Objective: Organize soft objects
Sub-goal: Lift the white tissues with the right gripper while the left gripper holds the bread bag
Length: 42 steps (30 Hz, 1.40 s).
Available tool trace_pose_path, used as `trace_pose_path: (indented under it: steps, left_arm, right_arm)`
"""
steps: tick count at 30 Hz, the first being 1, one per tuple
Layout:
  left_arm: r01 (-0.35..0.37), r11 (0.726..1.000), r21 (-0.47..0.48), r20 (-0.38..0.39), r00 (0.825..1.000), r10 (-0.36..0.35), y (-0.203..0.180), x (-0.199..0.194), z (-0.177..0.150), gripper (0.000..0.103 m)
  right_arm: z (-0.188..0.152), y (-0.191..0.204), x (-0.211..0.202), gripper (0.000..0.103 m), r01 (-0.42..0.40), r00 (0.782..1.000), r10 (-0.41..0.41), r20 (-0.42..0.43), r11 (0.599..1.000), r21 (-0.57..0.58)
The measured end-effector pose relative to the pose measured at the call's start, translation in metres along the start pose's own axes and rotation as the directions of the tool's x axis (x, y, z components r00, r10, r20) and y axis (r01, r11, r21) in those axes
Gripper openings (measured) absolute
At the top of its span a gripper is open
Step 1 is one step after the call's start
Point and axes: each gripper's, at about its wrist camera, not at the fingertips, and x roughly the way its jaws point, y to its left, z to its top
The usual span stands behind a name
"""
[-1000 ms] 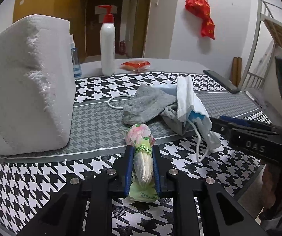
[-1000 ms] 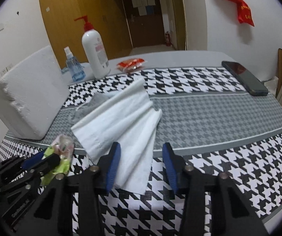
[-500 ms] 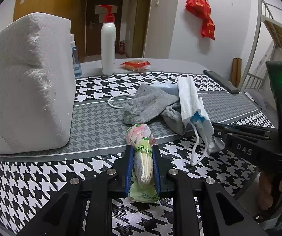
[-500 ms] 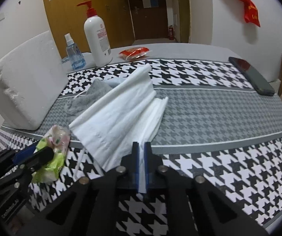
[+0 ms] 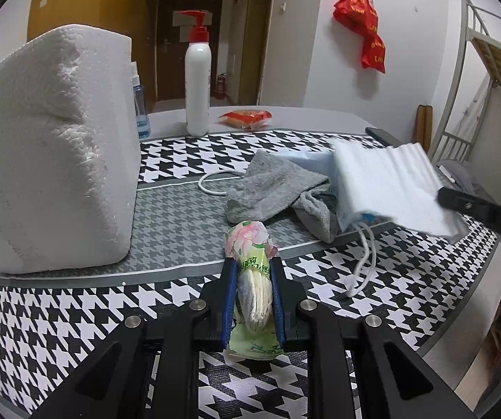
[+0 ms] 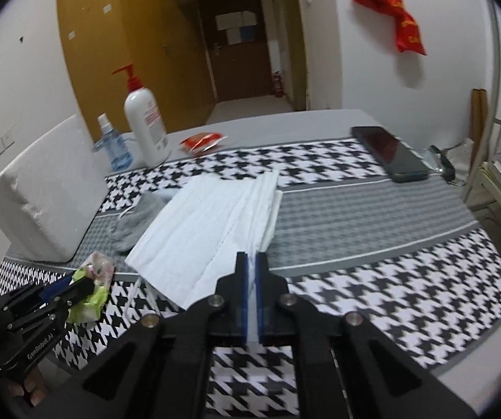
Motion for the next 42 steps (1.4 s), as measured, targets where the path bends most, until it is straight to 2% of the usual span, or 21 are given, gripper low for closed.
trace_pose_path:
  steps: [8,17,19,21,23,27,34,42]
  left_arm:
    - [0.002,1.000,-0.002,0.004,1.000,-0.002,0.000,-0.002,-0.001,0.020]
    - [-0.001,1.000,0.000,0.008,1.000,0.001,-0.001,-0.004,-0.002,0.020]
    - [-0.002,1.000,0.001,0.009,1.000,0.002,-0.001,-0.006,-0.002,0.020]
    - [-0.003,1.000,0.000,0.007,1.000,0.003,0.000,-0.005,-0.002,0.020]
    - [-0.004,1.000,-0.001,0.004,1.000,0.004,0.001,-0.004,-0.002,0.020]
    - [-0.006,1.000,0.001,0.002,1.000,0.006,0.000,-0.003,-0.002,0.020]
    - [-0.007,1.000,0.004,-0.001,1.000,0.007,0.000,-0.002,-0.001,0.020]
    - [-0.004,1.000,0.004,-0.002,1.000,0.004,0.001,-0.001,-0.001,0.020]
  right_arm:
    - [0.003,-0.012,-0.017,0.006,0.050,0.998,-0.050,0.036,0.999,0.012]
    - [-0.005,-0.016,0.020,0.008,0.056,0.996,-0.055,-0.066,0.998,0.025]
    - [-0.007,-0.017,0.024,0.018,0.046,0.997,-0.044,-0.070,0.998,0.036]
    - [-0.007,-0.016,0.024,0.046,0.033,0.998,-0.031,-0.063,0.999,0.036]
    - [-0.007,-0.012,0.024,0.059,0.017,0.999,-0.016,-0.049,0.999,0.029]
    - [-0.009,-0.005,0.035,0.059,0.023,0.997,-0.023,-0.074,1.000,0.007]
    - [-0.013,-0.002,0.052,0.059,0.082,0.990,-0.084,-0.117,0.996,-0.024]
    - [-0.014,0.004,0.057,0.057,0.077,0.989,-0.083,-0.124,0.996,-0.047]
